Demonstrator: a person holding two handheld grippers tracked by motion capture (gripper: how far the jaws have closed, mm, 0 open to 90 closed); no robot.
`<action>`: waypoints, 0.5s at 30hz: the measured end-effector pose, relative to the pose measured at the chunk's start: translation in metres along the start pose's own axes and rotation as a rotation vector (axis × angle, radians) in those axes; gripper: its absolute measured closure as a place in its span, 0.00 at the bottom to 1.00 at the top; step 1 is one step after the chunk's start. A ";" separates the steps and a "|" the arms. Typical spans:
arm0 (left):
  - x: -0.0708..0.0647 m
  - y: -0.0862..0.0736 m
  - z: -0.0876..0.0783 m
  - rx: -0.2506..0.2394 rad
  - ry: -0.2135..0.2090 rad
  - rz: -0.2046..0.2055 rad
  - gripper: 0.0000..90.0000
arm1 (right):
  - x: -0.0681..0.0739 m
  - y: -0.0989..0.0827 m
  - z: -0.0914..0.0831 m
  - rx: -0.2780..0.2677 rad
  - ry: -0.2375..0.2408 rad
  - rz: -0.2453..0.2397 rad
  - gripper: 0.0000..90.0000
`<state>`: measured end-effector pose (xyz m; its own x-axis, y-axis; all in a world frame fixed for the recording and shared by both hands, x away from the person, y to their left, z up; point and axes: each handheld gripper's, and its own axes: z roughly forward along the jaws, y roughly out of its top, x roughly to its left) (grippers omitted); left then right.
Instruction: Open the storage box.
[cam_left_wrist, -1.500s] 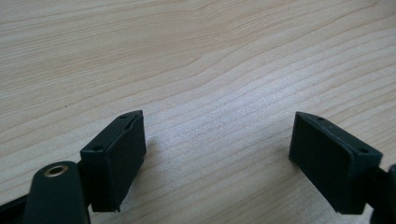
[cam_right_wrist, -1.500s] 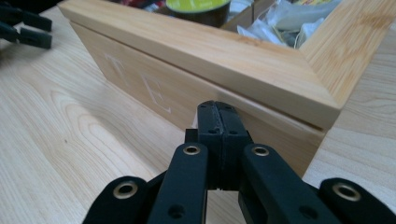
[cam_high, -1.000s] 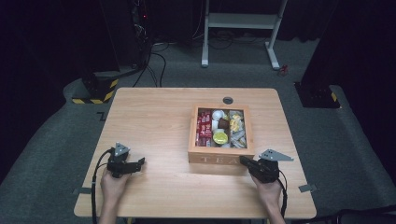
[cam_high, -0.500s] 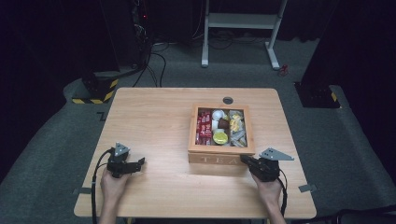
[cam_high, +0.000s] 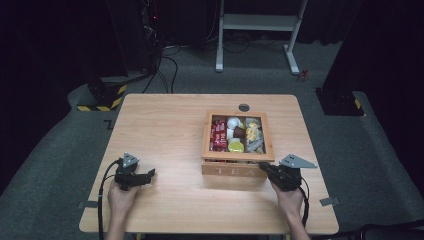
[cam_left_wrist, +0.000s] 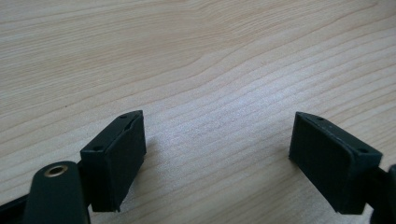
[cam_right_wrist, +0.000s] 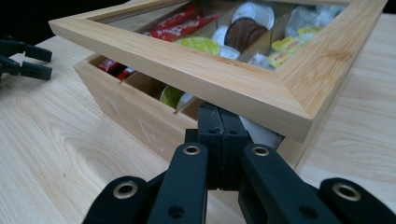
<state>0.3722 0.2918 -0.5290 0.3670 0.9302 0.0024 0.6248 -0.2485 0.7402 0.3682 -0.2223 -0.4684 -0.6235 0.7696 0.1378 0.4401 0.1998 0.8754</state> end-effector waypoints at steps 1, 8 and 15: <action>0.000 0.000 0.000 0.000 0.000 -0.002 0.21 | 0.000 0.004 -0.001 -0.006 -0.005 -0.006 1.00; 0.000 0.000 0.000 -0.001 0.001 -0.002 0.21 | -0.003 0.013 -0.002 -0.020 -0.009 -0.011 1.00; 0.000 0.000 0.000 0.001 0.002 0.002 0.21 | -0.004 0.024 -0.005 -0.032 -0.011 -0.018 1.00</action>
<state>0.3722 0.2919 -0.5289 0.3671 0.9302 0.0055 0.6248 -0.2509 0.7394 0.3777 -0.2236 -0.4457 -0.6235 0.7730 0.1169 0.4082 0.1944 0.8920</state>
